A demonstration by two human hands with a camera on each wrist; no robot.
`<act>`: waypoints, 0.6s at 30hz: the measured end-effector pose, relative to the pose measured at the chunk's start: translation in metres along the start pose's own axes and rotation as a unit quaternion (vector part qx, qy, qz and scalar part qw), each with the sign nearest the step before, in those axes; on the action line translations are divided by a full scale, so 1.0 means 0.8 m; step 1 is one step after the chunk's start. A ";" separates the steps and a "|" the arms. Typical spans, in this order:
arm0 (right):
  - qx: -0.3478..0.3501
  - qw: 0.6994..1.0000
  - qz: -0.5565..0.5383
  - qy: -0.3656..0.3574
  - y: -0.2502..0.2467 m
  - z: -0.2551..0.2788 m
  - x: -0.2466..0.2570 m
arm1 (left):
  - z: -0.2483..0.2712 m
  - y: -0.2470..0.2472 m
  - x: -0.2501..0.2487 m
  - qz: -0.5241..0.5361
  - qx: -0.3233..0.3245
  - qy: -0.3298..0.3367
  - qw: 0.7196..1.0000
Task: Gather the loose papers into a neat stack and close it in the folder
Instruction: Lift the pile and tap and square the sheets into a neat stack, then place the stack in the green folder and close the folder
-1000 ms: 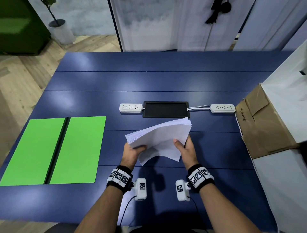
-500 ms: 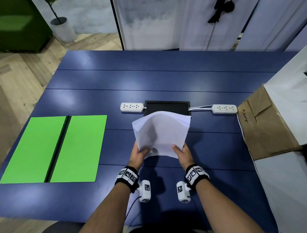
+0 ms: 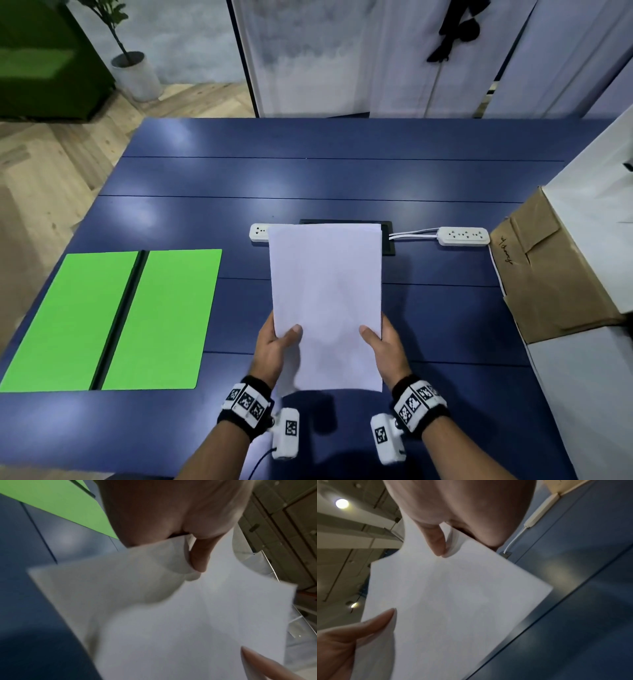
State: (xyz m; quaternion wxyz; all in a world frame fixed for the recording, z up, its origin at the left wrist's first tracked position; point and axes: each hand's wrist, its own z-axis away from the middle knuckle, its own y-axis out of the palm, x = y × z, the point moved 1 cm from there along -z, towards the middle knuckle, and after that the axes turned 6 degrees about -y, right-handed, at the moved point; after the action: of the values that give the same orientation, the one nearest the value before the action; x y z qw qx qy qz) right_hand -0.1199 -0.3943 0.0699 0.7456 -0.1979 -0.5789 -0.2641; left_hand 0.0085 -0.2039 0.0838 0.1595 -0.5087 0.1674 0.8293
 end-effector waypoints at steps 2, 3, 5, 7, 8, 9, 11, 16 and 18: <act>-0.009 1.000 0.003 0.003 0.004 0.011 -0.004 | 0.010 0.002 0.005 0.020 -0.013 -0.002 1.000; -0.011 1.000 0.016 0.001 0.005 0.016 -0.007 | 0.015 0.004 0.006 0.030 -0.021 -0.005 0.999; -0.009 0.999 0.041 -0.006 0.008 0.023 -0.010 | 0.023 0.005 0.012 0.051 -0.028 -0.009 0.998; -0.009 0.999 0.047 -0.011 0.011 0.029 -0.013 | 0.027 0.002 0.020 0.053 -0.044 -0.014 0.998; -0.009 0.999 0.041 -0.010 0.012 0.032 -0.014 | 0.027 -0.003 0.026 0.045 -0.056 -0.013 0.997; -0.007 0.999 0.036 -0.008 0.014 0.034 -0.015 | 0.026 -0.007 0.034 0.034 -0.066 -0.013 0.997; -0.004 0.999 0.034 -0.007 0.020 0.038 -0.018 | 0.026 -0.017 0.044 0.023 -0.081 -0.018 0.996; 0.021 0.999 0.041 -0.009 0.037 0.046 -0.019 | 0.033 -0.035 0.046 0.008 -0.090 -0.045 0.995; 0.031 0.999 0.033 -0.008 0.039 0.049 -0.018 | 0.035 -0.042 0.045 0.021 -0.081 -0.052 0.995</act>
State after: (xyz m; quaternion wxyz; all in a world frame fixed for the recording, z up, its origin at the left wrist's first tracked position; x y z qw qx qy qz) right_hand -0.1325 -0.3439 0.0663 0.7549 -0.1962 -0.5860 -0.2195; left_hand -0.0145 -0.1579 0.0597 0.1094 -0.4729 0.1020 0.8683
